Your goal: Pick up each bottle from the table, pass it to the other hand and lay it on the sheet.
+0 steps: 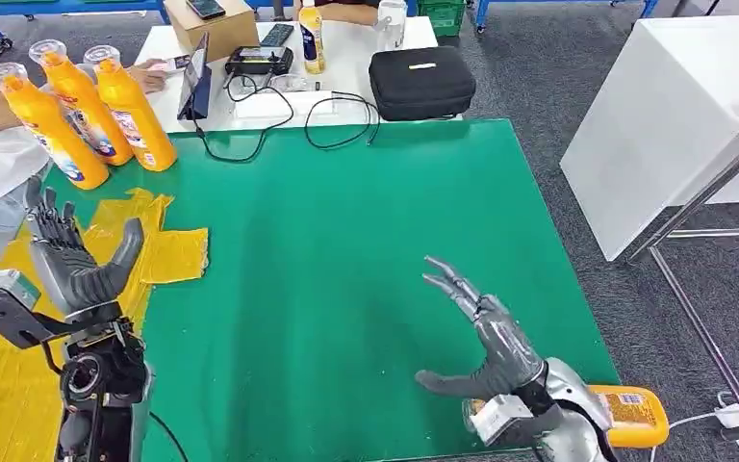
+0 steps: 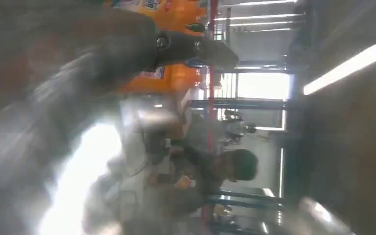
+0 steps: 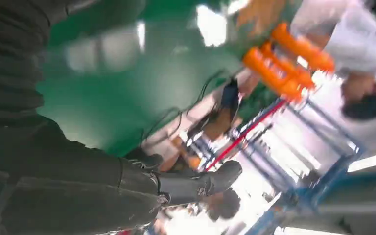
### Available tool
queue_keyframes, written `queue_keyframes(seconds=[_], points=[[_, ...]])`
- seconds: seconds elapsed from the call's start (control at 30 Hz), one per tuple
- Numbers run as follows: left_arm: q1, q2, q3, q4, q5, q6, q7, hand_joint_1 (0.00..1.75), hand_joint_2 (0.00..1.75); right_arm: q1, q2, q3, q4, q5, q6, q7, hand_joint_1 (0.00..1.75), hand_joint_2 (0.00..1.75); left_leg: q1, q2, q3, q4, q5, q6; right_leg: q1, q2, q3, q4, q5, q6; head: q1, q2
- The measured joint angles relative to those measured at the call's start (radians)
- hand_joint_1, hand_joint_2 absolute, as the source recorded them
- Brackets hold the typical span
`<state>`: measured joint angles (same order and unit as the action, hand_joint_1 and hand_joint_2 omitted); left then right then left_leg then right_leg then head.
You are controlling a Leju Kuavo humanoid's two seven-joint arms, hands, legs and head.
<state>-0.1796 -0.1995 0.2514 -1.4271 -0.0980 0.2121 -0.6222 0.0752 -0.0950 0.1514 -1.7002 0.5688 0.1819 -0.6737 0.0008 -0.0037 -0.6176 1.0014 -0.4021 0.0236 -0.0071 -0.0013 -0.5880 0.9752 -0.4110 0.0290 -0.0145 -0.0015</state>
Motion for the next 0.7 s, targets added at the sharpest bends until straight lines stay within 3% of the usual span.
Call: queue_keyframes(seconds=[0.37,0.7], points=[[-0.013,0.006,0.027,0.011,-0.001,-0.014,0.0,0.0,1.75,0.094,-0.133,0.046,-0.041,-0.015,0.134,-0.015,0.0,1.75,-0.001,0.0,0.0,0.0,0.0,0.0,-0.001,0.0,0.0,0.0,0.0,0.0,0.0,0.0],[-0.019,0.009,0.044,0.024,-0.001,-0.014,0.0,0.0,1.75,0.181,-0.275,0.038,-0.077,-0.039,0.16,0.011,0.0,1.75,-0.001,0.0,0.0,0.0,-0.001,0.0,-0.001,0.0,-0.001,-0.001,0.0,0.0,0.0,0.0]])
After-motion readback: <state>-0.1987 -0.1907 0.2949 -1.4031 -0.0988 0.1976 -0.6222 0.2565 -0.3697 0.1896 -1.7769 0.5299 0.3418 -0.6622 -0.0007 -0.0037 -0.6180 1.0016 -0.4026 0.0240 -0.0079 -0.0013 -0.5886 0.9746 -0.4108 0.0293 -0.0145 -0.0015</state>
